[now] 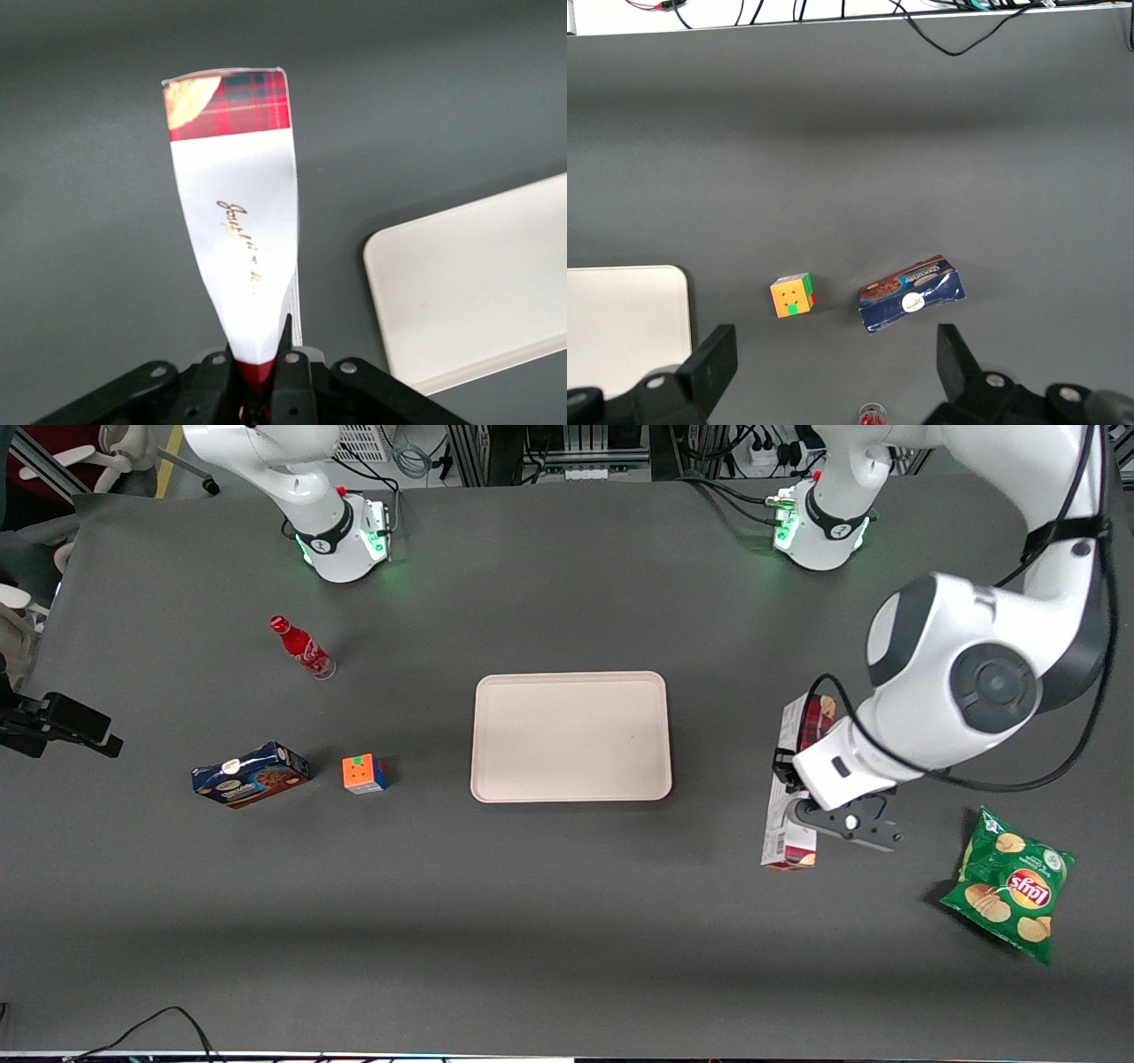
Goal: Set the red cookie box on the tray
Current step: 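Lift the box upright and carry it over the beige tray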
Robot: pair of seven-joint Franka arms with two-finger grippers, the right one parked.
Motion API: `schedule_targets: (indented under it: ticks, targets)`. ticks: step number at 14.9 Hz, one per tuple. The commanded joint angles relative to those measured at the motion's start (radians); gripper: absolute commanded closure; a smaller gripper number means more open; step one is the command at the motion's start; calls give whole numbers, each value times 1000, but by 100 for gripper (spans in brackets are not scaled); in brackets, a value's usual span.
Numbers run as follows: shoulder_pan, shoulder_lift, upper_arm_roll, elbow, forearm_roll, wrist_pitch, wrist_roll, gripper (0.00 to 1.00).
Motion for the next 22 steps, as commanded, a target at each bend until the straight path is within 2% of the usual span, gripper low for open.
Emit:
schedule_targets:
  ticks: [1,3,5,7,9,12,15,19,22]
  targets:
    - [-17,-42,-80,15,-21,-29,-242,100]
    - [-17,-41,-149,22,-6,-17,-384,100]
    - [-22,-35,-195,9,12,-3,-449,100]
    - [-39,-32,-249,-44,125,42,-540,100]
    - [-40,-33,-298,-163,204,157,-632,100]
    - [-42,-32,-323,-347,284,387,-732,100]
    - [-49,-30,-324,-510,301,587,-740,100]
    - [-72,10,-326,-551,310,633,-814,100]
    - [-83,59,-326,-552,403,656,-906,100]
